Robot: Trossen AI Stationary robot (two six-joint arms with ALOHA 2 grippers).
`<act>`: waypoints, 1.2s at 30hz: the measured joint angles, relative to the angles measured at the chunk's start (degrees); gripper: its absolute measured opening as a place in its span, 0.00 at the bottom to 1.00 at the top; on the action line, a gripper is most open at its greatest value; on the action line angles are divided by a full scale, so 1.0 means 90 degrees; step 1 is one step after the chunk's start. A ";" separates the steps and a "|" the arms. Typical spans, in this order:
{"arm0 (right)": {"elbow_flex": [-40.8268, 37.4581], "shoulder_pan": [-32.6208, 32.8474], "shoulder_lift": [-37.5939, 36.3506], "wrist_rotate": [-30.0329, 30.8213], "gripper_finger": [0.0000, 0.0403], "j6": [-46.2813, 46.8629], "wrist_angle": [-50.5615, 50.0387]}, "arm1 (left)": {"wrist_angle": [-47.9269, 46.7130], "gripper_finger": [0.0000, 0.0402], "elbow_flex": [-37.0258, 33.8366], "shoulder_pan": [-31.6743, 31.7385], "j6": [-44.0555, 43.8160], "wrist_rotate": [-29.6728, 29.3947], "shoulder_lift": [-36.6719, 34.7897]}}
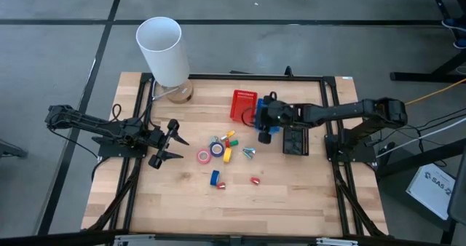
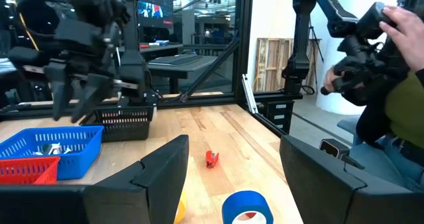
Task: Pick and place Stapler, Stapler remover, tape
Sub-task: Put the light blue staple remover into the blue bin
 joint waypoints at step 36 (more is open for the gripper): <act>0.0000 0.1367 0.1373 -0.0391 0.26 0.2023 0.0451 | 0.0000 0.59 0.0000 -0.0001 0.0000 0.0000 0.0001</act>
